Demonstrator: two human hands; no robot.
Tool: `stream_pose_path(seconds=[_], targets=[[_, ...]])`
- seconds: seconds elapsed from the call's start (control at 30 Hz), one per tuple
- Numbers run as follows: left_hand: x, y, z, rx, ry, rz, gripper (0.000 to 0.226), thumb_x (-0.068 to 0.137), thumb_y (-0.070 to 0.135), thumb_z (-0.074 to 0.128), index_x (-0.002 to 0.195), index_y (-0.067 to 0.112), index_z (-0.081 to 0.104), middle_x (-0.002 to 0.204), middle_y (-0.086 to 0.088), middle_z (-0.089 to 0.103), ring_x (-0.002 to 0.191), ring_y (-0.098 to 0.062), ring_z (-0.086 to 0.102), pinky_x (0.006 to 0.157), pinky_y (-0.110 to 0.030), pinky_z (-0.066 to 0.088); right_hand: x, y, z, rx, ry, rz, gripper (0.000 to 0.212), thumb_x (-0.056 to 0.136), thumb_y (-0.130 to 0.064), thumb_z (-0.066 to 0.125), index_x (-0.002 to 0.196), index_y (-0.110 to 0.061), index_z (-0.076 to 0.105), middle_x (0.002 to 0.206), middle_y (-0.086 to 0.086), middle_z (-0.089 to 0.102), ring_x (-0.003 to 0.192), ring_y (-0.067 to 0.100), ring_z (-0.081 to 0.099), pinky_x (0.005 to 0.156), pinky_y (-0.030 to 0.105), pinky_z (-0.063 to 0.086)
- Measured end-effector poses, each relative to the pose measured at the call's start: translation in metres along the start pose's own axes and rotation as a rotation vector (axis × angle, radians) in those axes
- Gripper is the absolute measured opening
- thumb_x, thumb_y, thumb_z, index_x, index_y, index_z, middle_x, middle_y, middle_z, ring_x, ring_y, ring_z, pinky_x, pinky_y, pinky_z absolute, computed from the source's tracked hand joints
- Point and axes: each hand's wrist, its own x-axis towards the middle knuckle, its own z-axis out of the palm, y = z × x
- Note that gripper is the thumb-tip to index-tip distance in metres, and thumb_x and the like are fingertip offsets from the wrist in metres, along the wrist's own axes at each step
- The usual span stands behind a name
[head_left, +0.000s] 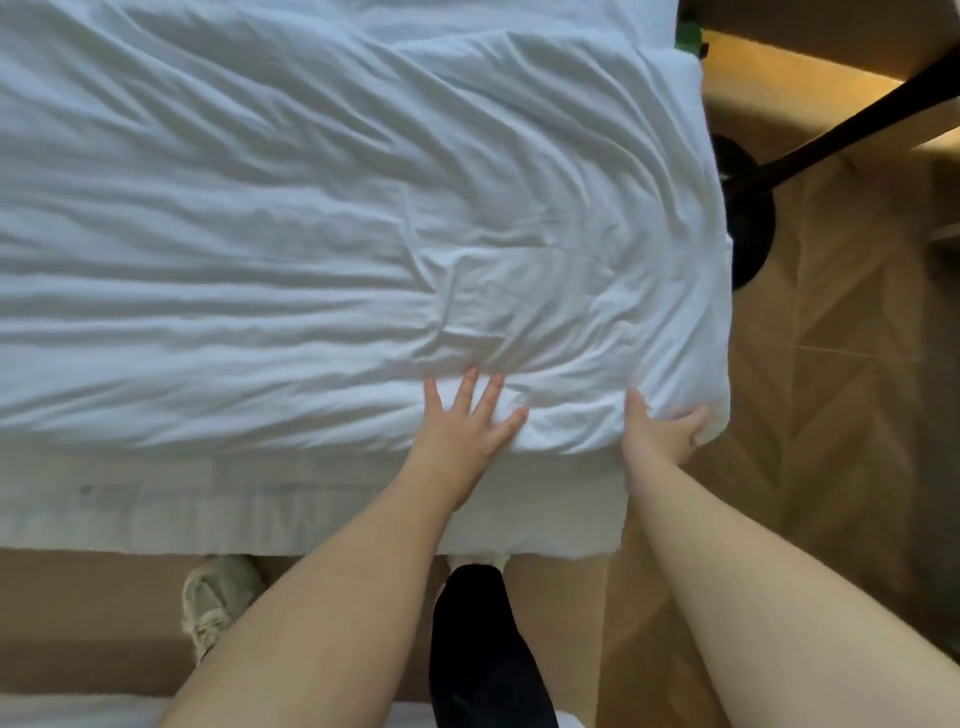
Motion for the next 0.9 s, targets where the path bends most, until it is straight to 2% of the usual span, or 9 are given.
stream_pose_path(seconds=[0.1,0.17,0.27,0.4,0.5,0.6,0.73,0.83,0.9], targets=[[-0.016,-0.02,0.002,0.021,-0.036,-0.022,0.097,0.088,0.014,0.058,0.151,0.03,-0.014,0.159,-0.014,-0.021,0.145,-0.041,-0.016,0.107,-0.073,0.007,-0.022,0.015,0.027,0.474,-0.034,0.473,0.116,0.066,-0.062,0.079,0.154,-0.022,0.014,0.145,0.01,0.041,0.125,0.038,0.049,0.098,0.054,0.048],[-0.024,-0.032,0.005,0.011,-0.027,-0.038,0.096,0.087,0.011,0.056,0.151,0.032,-0.012,0.159,-0.014,-0.021,0.146,-0.039,-0.015,0.107,-0.073,0.007,-0.021,0.012,0.041,0.626,-0.059,0.574,0.13,0.036,-0.076,0.079,0.145,-0.027,0.028,0.138,0.007,0.048,0.117,0.038,0.054,0.095,0.057,0.049],[-0.036,-0.058,0.017,0.021,-0.056,-0.038,0.096,0.087,0.012,0.055,0.151,0.035,-0.013,0.158,-0.012,-0.023,0.146,-0.037,-0.016,0.106,-0.074,0.008,-0.007,0.013,0.056,0.7,-0.04,0.576,0.134,0.03,-0.086,0.071,0.146,-0.032,0.03,0.141,-0.001,0.044,0.12,0.034,0.051,0.102,0.054,0.042],[-0.037,-0.074,0.027,0.014,-0.095,-0.012,0.095,0.089,0.019,0.056,0.15,0.038,-0.015,0.159,-0.009,-0.022,0.147,-0.034,-0.015,0.106,-0.074,0.011,0.026,0.025,0.047,0.722,-0.068,0.353,0.141,0.021,-0.096,0.065,0.145,-0.036,0.036,0.139,0.0,0.051,0.122,0.034,0.054,0.102,0.054,0.042],[-0.035,-0.074,0.022,-0.001,-0.141,-0.005,0.095,0.09,0.027,0.058,0.151,0.038,-0.014,0.159,-0.009,-0.022,0.147,-0.034,-0.013,0.106,-0.073,0.013,0.036,0.024,0.026,0.815,0.016,0.479,0.151,0.007,-0.085,0.075,0.143,-0.036,0.033,0.13,0.004,0.053,0.111,0.036,0.057,0.096,0.057,0.046],[-0.035,-0.073,0.015,-0.016,-0.211,-0.023,0.095,0.09,0.028,0.058,0.15,0.039,-0.014,0.159,-0.007,-0.022,0.148,-0.032,-0.013,0.106,-0.073,0.014,0.02,0.005,0.009,0.89,-0.011,0.487,0.143,0.012,-0.074,0.085,0.14,-0.029,0.037,0.126,0.004,0.055,0.108,0.034,0.059,0.095,0.056,0.048],[-0.035,-0.073,0.007,-0.041,-0.288,-0.06,0.094,0.09,0.028,0.057,0.15,0.041,-0.014,0.16,-0.004,-0.023,0.148,-0.029,-0.013,0.106,-0.073,0.015,0.005,-0.019,-0.005,0.882,-0.106,0.394,0.062,0.073,-0.042,0.082,0.113,-0.016,0.041,0.108,0.007,0.06,0.104,0.03,0.061,0.093,0.051,0.052],[-0.033,-0.067,-0.004,-0.168,-0.356,-0.109,0.088,0.09,0.034,0.054,0.151,0.043,-0.008,0.161,-0.001,-0.018,0.149,-0.027,-0.009,0.107,-0.071,0.016,0.0,-0.029,-0.015,0.822,-0.045,0.358,0.077,0.058,-0.033,0.088,0.12,-0.019,0.045,0.115,0.007,0.063,0.095,0.027,0.066,0.08,0.044,0.057],[-0.035,-0.066,-0.014,-0.318,-0.371,-0.132,0.081,0.088,0.037,0.053,0.151,0.044,0.002,0.162,0.0,-0.01,0.149,-0.027,-0.001,0.108,-0.066,0.022,-0.015,-0.04,-0.028,0.765,0.025,0.242,0.069,0.067,-0.021,0.083,0.125,-0.018,0.044,0.113,0.001,0.062,0.096,0.022,0.065,0.084,0.037,0.056]])
